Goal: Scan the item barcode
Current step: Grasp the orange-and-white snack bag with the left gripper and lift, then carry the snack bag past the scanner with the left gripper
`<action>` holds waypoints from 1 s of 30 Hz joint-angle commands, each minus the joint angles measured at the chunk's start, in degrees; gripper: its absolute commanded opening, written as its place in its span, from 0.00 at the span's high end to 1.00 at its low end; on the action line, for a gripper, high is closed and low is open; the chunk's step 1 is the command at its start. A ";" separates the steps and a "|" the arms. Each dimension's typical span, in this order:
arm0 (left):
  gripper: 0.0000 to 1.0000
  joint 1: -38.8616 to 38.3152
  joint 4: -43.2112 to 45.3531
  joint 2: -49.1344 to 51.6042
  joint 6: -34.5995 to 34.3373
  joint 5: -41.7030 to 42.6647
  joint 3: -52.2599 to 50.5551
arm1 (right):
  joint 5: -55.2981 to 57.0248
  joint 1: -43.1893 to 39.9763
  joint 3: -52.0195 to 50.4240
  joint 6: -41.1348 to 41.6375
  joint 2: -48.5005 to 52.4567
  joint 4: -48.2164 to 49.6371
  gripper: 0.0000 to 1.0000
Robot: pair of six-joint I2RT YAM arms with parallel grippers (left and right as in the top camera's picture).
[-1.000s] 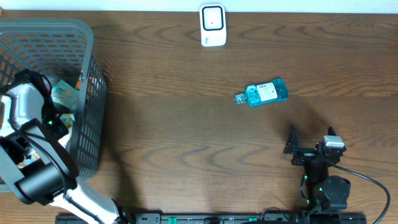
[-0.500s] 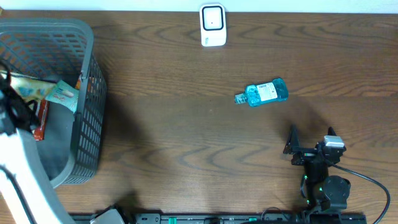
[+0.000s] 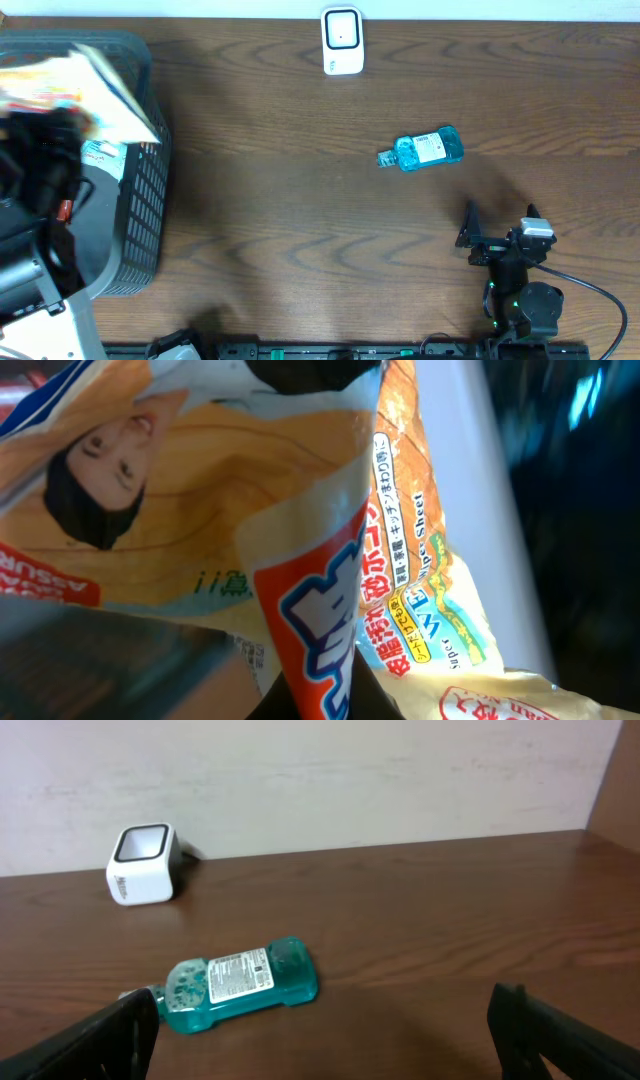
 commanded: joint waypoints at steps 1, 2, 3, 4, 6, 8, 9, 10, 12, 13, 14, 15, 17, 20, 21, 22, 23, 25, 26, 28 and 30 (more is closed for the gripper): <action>0.93 -6.54 -1.77 0.15 15.87 4.74 1.03 | -0.11 -0.22 -0.07 -0.74 0.02 -0.20 0.01; 0.93 -9.09 -2.21 0.44 18.53 4.72 1.03 | -0.11 -0.22 -0.07 -0.74 0.02 -0.20 0.01; 0.93 -11.65 -2.38 0.72 21.00 4.72 1.03 | -0.09 -0.22 -0.07 -0.74 0.02 -0.20 0.01; 0.93 -14.12 -2.43 1.07 23.32 4.72 1.03 | -0.11 -0.22 -0.07 -0.74 0.02 -0.22 0.01; 0.93 -20.04 -2.45 1.97 27.61 4.37 1.03 | -0.11 -0.22 -0.07 -0.74 0.02 -0.20 0.01; 0.93 -26.29 -2.91 3.23 30.18 2.16 1.03 | -0.11 -0.22 -0.07 -0.74 0.02 -0.20 0.01; 0.93 -29.77 -3.43 4.15 30.80 -0.31 1.03 | -0.11 -0.24 -0.07 -0.74 0.02 -0.20 0.01; 0.93 -32.50 -3.98 5.03 31.19 -2.82 1.03 | -0.11 -0.22 -0.07 -0.74 0.04 -0.20 0.01; 0.93 -41.79 -5.33 9.27 31.36 -12.04 0.61 | -0.11 -0.22 -0.07 -0.74 0.07 -0.22 0.01; 0.93 -44.30 -5.33 10.84 31.36 -13.70 0.28 | -0.09 -0.22 -0.07 -0.74 0.07 -0.20 0.01; 0.93 -46.53 -5.31 12.48 31.36 -14.88 0.09 | -0.09 -0.22 -0.07 -0.74 0.07 -0.22 0.01; 0.93 -48.89 -5.31 14.60 31.36 -15.63 0.04 | -0.11 -0.22 -0.07 -0.74 0.07 -0.20 0.01; 0.93 -52.41 -4.90 18.62 31.34 -16.15 0.04 | -0.11 -0.22 -0.07 -0.74 0.07 -0.20 0.01; 0.93 -56.39 -2.82 25.53 30.60 -16.15 0.04 | -0.11 -0.22 -0.07 -0.74 0.07 -0.22 0.01; 0.93 -57.13 -1.99 27.65 29.27 -16.15 0.04 | -0.11 -0.22 -0.07 -0.74 0.07 -0.20 0.01; 0.93 -57.61 -1.11 29.66 27.74 -16.13 0.04 | -0.11 -0.22 -0.07 -0.74 0.07 -0.22 0.01; 0.93 -58.05 -0.09 32.02 26.36 -16.15 0.04 | -0.11 -0.22 -0.07 -0.74 0.07 -0.20 0.01; 0.93 -58.34 1.73 36.28 26.10 -16.15 0.04 | -0.11 -0.22 -0.07 -0.74 0.07 -0.20 0.01; 0.93 -58.34 2.36 38.10 25.64 -16.15 0.04 | -0.11 -0.22 -0.07 -0.74 0.07 -0.20 0.01; 0.93 -58.49 4.42 43.32 22.91 -15.89 0.04 | -0.11 -0.22 -0.07 -0.74 0.07 -0.20 0.01; 0.93 -59.08 5.81 45.62 22.62 -15.89 0.04 | -0.11 -0.22 -0.07 -0.74 0.07 -0.22 0.01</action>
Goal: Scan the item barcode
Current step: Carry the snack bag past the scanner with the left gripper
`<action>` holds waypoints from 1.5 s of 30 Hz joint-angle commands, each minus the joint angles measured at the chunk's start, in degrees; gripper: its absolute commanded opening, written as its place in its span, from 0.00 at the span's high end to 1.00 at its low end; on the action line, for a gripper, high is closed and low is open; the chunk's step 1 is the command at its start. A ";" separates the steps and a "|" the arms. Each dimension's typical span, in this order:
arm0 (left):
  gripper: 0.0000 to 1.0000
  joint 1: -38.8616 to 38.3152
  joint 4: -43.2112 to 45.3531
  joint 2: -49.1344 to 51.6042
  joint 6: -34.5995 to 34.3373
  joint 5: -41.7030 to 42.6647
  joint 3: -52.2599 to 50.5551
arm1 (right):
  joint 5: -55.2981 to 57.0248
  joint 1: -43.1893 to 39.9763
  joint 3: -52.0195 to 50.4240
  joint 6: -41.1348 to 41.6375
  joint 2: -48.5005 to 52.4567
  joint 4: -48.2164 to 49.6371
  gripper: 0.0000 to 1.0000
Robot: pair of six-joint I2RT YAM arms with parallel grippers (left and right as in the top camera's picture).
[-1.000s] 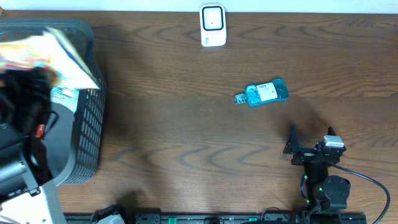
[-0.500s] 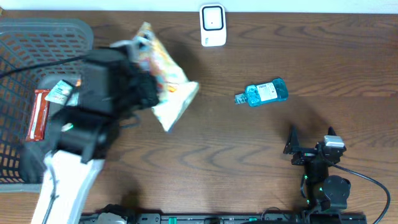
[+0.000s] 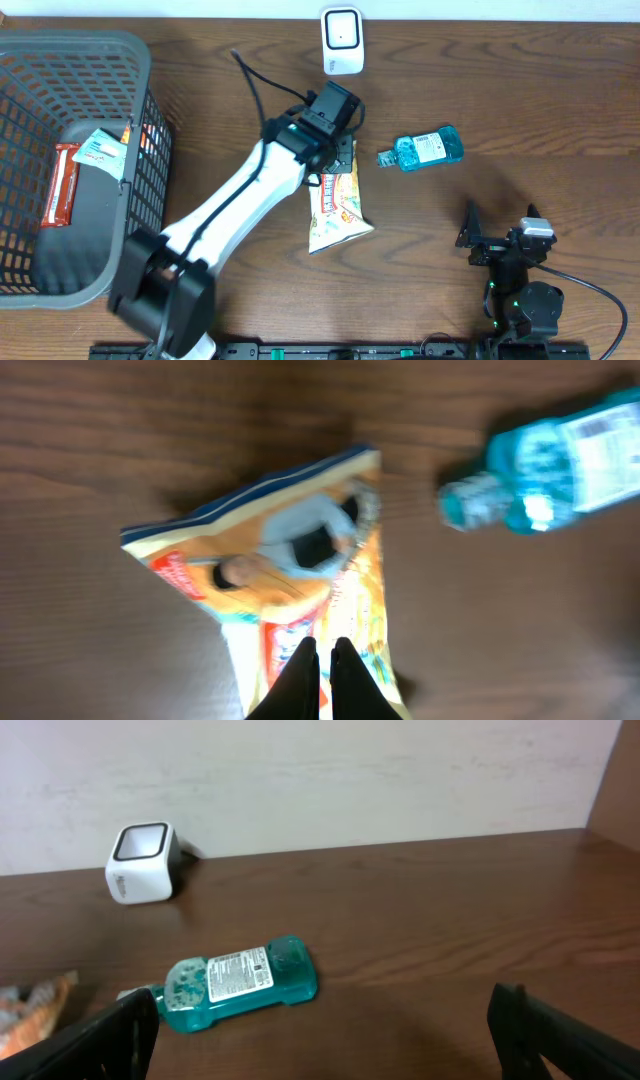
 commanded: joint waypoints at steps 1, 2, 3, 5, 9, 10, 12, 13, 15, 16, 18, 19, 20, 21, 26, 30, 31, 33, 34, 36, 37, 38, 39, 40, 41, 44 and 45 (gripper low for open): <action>0.93 -0.98 2.16 4.57 -3.02 -1.31 0.04 | -0.09 -0.20 -0.07 -0.74 -0.09 -0.20 0.01; 0.93 -1.40 2.91 5.11 -3.19 -1.31 0.04 | -0.09 -0.22 -0.07 -0.74 -0.09 -0.20 0.01; 0.93 -1.79 3.54 5.44 -3.23 -1.33 0.04 | -0.09 -0.20 -0.07 -0.74 -0.09 -0.20 0.01; 0.93 -2.49 4.26 5.46 -3.23 -1.60 0.04 | -0.09 -0.20 -0.07 -0.74 -0.09 -0.20 0.01; 0.93 -2.78 4.13 5.44 -3.23 -1.75 0.04 | -0.09 -0.20 -0.07 -0.74 -0.09 -0.20 0.01; 0.93 -2.78 3.56 5.44 -3.23 -1.75 0.02 | -0.09 -0.20 -0.07 -0.74 -0.09 -0.22 0.01; 0.93 -2.75 1.97 5.44 -3.23 -1.81 0.02 | -0.09 -0.20 -0.07 -0.74 -0.09 -0.22 0.01; 0.92 -2.75 0.79 5.44 -3.30 -2.19 0.02 | -0.09 -0.20 -0.07 -0.74 -0.09 -0.22 0.01; 0.83 -2.75 -3.06 5.44 -4.94 -5.29 0.02 | -0.09 -0.22 -0.07 -0.74 -0.09 -0.20 0.01; 0.65 -2.78 -5.57 5.44 -5.97 -7.78 0.02 | -0.09 -0.20 -0.07 -0.74 -0.09 -0.22 0.01; 0.43 -2.78 -8.76 5.44 -6.16 -10.19 0.00 | -0.09 -0.20 -0.07 -0.74 -0.09 -0.22 0.01; 0.33 -2.78 -9.62 5.44 -6.14 -10.51 -0.02 | -0.09 -0.20 -0.07 -0.74 -0.09 -0.20 0.01; 0.26 -2.78 -10.05 5.44 -5.55 -10.49 -0.09 | -0.09 -0.20 -0.07 -0.74 -0.09 -0.20 0.01; 0.20 -2.78 -10.21 5.44 -4.74 -10.51 -0.31 | -0.09 -0.20 -0.07 -0.74 -0.09 -0.20 0.01; 0.14 -2.82 -8.68 5.46 -1.42 -10.45 -2.73 | -0.09 -0.20 -0.07 -0.74 -0.09 -0.20 0.01; 0.14 -2.82 -3.50 5.46 -1.44 -6.58 -5.60 | -0.09 -0.20 -0.07 -0.74 -0.09 -0.20 0.01; 0.14 -2.82 -2.05 5.46 -1.44 -5.22 -6.23 | -0.09 -0.22 -0.07 -0.74 -0.09 -0.22 0.01; 0.19 -2.82 0.90 5.46 -1.90 -3.26 -7.50 | -0.09 -0.20 -0.07 -0.74 -0.09 -0.20 0.01; 0.27 -2.82 2.40 5.46 -2.49 -2.82 -8.07 | -0.09 -0.20 -0.07 -0.74 -0.09 -0.20 0.01; 0.43 -2.82 4.81 5.46 -3.98 -2.73 -8.74 | -0.09 -0.22 -0.07 -0.74 -0.09 -0.20 0.01; 0.51 -2.82 6.12 5.46 -4.59 -2.73 -8.92 | -0.09 -0.20 -0.07 -0.74 -0.09 -0.20 0.01; 0.56 -2.82 6.73 5.46 -4.87 -2.73 -8.94 | -0.09 -0.20 -0.07 -0.74 -0.09 -0.20 0.01; 0.60 -2.82 7.52 5.46 -5.44 -2.75 -8.96 | -0.09 -0.22 -0.07 -0.74 -0.09 -0.22 0.01; 0.66 -2.82 8.28 5.46 -5.73 -2.75 -8.96 | -0.09 -0.20 -0.07 -0.74 -0.09 -0.22 0.01; 0.68 -2.84 8.94 5.46 -5.77 -2.75 -8.96 | -0.09 -0.20 -0.07 -0.74 -0.09 -0.20 0.01; 0.81 -2.95 11.41 6.12 -5.75 -2.78 -8.96 | -0.09 -0.20 -0.07 -0.74 -0.09 -0.22 0.01; 0.92 -2.93 12.11 6.47 -5.75 -2.80 -8.96 | -0.09 -0.20 -0.07 -0.74 -0.09 -0.20 0.01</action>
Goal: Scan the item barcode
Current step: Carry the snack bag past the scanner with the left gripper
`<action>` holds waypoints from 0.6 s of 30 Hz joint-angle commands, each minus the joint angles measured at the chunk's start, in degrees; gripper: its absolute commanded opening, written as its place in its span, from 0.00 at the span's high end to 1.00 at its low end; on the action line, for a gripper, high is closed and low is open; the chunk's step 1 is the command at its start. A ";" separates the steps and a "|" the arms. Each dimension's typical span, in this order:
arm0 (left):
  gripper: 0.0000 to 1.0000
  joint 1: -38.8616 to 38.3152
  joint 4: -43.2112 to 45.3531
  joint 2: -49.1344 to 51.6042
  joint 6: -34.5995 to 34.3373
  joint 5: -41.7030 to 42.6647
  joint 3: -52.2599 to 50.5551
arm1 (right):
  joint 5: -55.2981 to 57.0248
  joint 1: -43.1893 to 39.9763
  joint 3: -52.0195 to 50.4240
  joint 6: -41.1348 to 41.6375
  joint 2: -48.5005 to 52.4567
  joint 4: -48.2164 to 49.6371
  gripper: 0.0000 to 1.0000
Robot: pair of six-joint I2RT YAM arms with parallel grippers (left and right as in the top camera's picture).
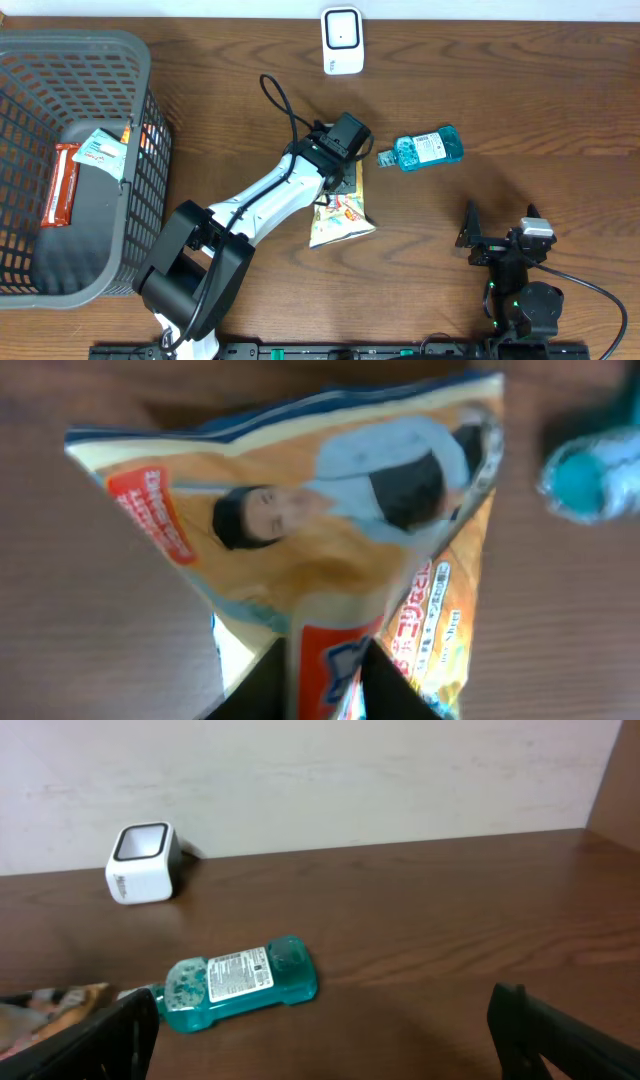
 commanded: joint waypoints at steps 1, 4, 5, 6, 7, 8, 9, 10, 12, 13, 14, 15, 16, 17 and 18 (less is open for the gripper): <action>0.93 0.00 1.97 0.92 -0.11 0.24 -0.17 | -0.09 -0.20 -0.07 -0.74 -0.09 -0.22 0.01; 0.93 -0.11 4.28 3.02 -0.17 0.33 -0.17 | -0.09 -0.20 -0.07 -0.74 -0.09 -0.20 0.01; 0.93 -0.15 4.92 3.54 -0.17 0.31 -0.17 | -0.09 -0.20 -0.07 -0.74 -0.09 -0.22 0.01; 0.92 -0.20 5.66 4.17 -0.17 0.33 -0.17 | -0.09 -0.20 -0.07 -0.74 -0.09 -0.22 0.01; 0.93 -0.20 6.25 4.55 -0.15 0.31 -0.17 | -0.09 -0.20 -0.07 -0.74 -0.09 -0.22 0.01; 0.93 -0.17 7.04 4.61 -0.11 0.28 -0.15 | -0.09 -0.20 -0.07 -0.74 -0.09 -0.20 0.01; 0.93 -0.13 7.78 4.61 -0.11 0.31 -0.07 | -0.09 -0.20 -0.07 -0.74 -0.09 -0.20 0.01; 0.92 -0.11 8.02 4.50 -0.11 0.31 0.42 | -0.09 -0.20 -0.07 -0.74 -0.09 -0.20 0.01; 0.93 -0.07 7.43 4.39 0.31 0.31 2.80 | -0.09 -0.20 -0.07 -0.74 -0.09 -0.20 0.01; 0.92 -0.09 6.69 4.22 0.92 0.33 4.52 | -0.09 -0.20 -0.07 -0.74 -0.09 -0.22 0.01; 0.92 -0.09 5.25 3.98 1.49 0.33 6.69 | -0.09 -0.20 -0.07 -0.74 -0.09 -0.22 0.01; 0.90 -0.09 3.54 3.54 2.10 0.33 8.72 | -0.09 -0.22 -0.07 -0.74 -0.09 -0.22 0.01; 0.83 -0.09 1.51 3.10 2.95 0.31 10.97 | -0.09 -0.20 -0.07 -0.74 -0.09 -0.20 0.01; 0.70 -0.09 -1.27 2.43 4.13 0.28 13.73 | -0.09 -0.20 -0.07 -0.74 -0.09 -0.20 0.01; 0.51 -0.02 -4.04 1.75 5.44 0.13 16.26 | -0.09 -0.20 -0.07 -0.74 -0.09 -0.20 0.01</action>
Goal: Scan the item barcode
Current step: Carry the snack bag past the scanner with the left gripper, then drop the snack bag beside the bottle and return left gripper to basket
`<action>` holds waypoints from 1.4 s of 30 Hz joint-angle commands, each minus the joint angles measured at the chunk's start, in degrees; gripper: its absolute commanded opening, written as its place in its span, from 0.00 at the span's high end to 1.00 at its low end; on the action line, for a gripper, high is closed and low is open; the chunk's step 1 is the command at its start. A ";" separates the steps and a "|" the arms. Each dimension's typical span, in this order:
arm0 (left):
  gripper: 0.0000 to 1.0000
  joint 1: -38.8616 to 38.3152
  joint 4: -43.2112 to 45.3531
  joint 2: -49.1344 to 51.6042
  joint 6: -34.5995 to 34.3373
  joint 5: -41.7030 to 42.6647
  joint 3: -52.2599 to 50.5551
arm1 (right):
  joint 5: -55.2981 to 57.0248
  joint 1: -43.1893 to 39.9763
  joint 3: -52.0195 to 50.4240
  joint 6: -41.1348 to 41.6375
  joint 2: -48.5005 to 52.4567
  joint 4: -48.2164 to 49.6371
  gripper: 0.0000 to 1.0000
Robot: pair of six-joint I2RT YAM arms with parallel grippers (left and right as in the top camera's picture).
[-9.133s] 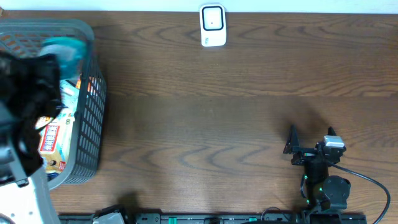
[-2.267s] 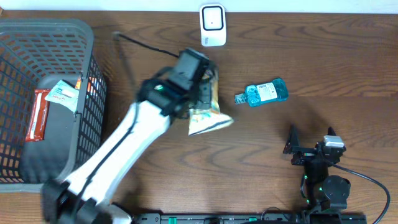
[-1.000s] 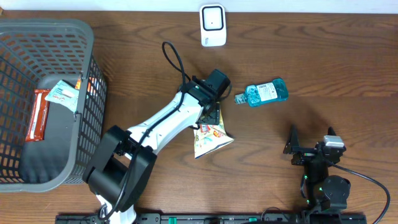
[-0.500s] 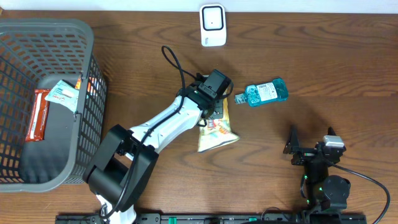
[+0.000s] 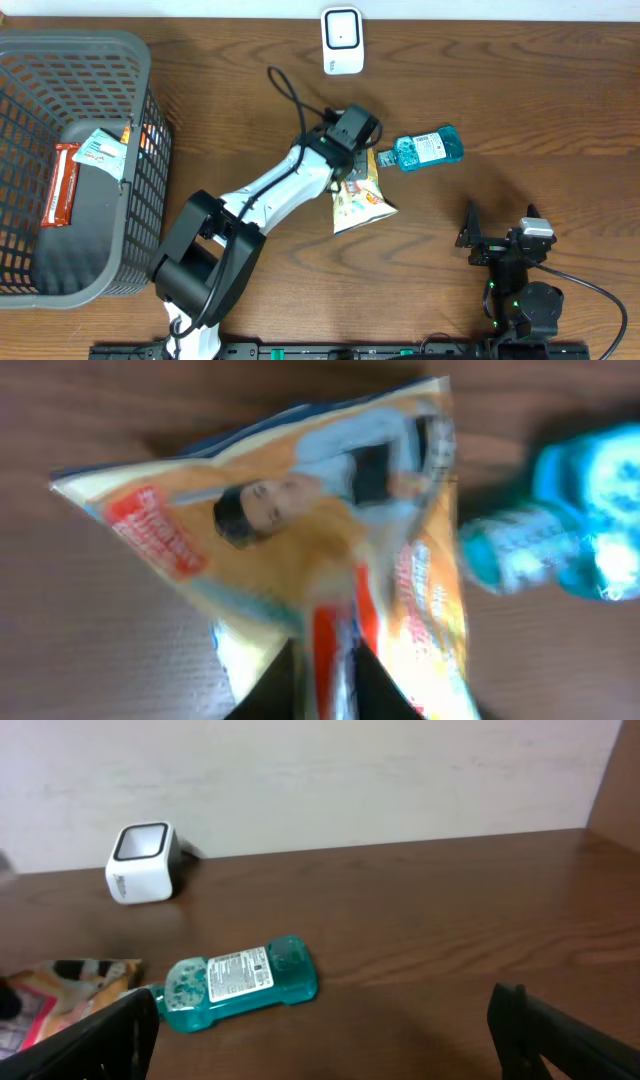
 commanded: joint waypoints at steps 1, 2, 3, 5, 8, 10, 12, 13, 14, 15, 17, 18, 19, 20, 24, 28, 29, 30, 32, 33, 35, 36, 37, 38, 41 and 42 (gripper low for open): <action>0.31 0.28 -6.25 -2.86 4.50 -0.96 10.29 | -0.04 -0.20 -0.07 -0.74 -0.09 -0.22 0.01; 0.15 0.66 -9.75 -3.82 5.11 -2.64 13.20 | -0.07 -0.20 -0.07 -0.74 -0.09 -0.24 0.01; 0.07 1.14 -13.07 -4.74 5.07 -5.35 15.65 | -0.07 -0.20 -0.07 -0.74 -0.09 -0.22 0.01; 0.02 2.82 -19.04 -7.15 5.03 -11.78 19.98 | -0.07 -0.20 -0.07 -0.74 -0.09 -0.24 0.01; 0.02 7.28 -23.02 -12.17 5.01 -15.63 22.58 | -0.07 -0.22 -0.07 -0.74 -0.09 -0.22 0.01; 0.02 11.21 -23.63 -15.76 3.69 -15.63 22.73 | -0.07 -0.20 -0.07 -0.74 -0.09 -0.22 0.01; 0.02 16.79 -24.11 -19.71 0.35 -15.61 22.73 | -0.07 -0.20 -0.07 -0.74 -0.09 -0.22 0.01; 0.02 19.47 -24.33 -21.31 -0.79 -15.61 22.73 | -0.07 -0.20 -0.07 -0.74 -0.09 -0.22 0.01; 0.02 22.27 -24.65 -22.82 -1.33 -15.61 22.73 | -0.07 -0.20 -0.07 -0.74 -0.09 -0.24 0.01; 0.02 25.64 -24.81 -24.39 -1.49 -15.61 22.73 | -0.07 -0.20 -0.07 -0.74 -0.09 -0.22 0.01; 0.02 31.63 -25.46 -26.53 -1.49 -15.58 22.73 | -0.07 -0.20 -0.07 -0.74 -0.09 -0.22 0.01; 0.02 34.10 -26.03 -27.17 -1.46 -15.58 22.73 | -0.07 -0.20 -0.07 -0.74 -0.09 -0.24 0.01; 0.02 37.70 -26.69 -27.65 -1.42 -15.63 22.67 | -0.07 -0.20 -0.07 -0.74 -0.09 -0.24 0.01; 0.02 40.57 -27.21 -27.65 -1.42 -15.61 22.58 | -0.07 -0.20 -0.07 -0.74 -0.09 -0.22 0.01; 0.02 50.80 -31.28 -26.38 -5.64 -14.95 21.64 | -0.07 -0.20 -0.07 -0.74 -0.09 -0.22 0.01; 0.02 60.48 -32.06 -23.89 -6.12 -7.17 18.40 | -0.07 -0.20 -0.07 -0.74 -0.09 -0.22 0.01; 0.02 62.40 -31.36 -23.21 -5.66 -5.25 17.40 | -0.07 -0.20 -0.07 -0.74 -0.09 -0.22 0.01; 0.02 64.39 -30.08 -22.32 -4.44 -2.69 16.17 | -0.07 -0.20 -0.07 -0.74 -0.09 -0.22 0.01; 0.01 67.19 -26.91 -20.44 -1.05 2.69 13.84 | -0.07 -0.20 -0.07 -0.74 -0.07 -0.22 0.01; 0.00 68.00 -25.33 -19.54 1.05 5.05 12.83 | -0.07 -0.20 -0.07 -0.74 -0.09 -0.22 0.00; 0.02 68.87 -22.67 -17.20 5.11 8.22 11.04 | -0.07 -0.20 -0.07 -0.74 -0.07 -0.24 0.01; 0.03 68.91 -21.70 -15.80 6.58 8.52 10.25 | -0.07 -0.20 -0.07 -0.74 -0.07 -0.24 0.01; 0.03 68.89 -21.05 -14.51 7.63 8.50 9.66 | -0.07 -0.20 -0.07 -0.74 -0.07 -0.24 0.01; 0.04 68.87 -20.46 -13.29 8.52 8.52 9.16 | -0.07 -0.20 -0.07 -0.74 -0.07 -0.22 0.01; 0.04 68.78 -18.86 -9.03 9.40 8.52 7.78 | -0.07 -0.20 -0.07 -0.74 -0.07 -0.22 0.01; 0.04 68.81 -18.49 -7.72 9.38 8.52 7.61 | -0.07 -0.20 -0.07 -0.74 -0.07 -0.22 0.01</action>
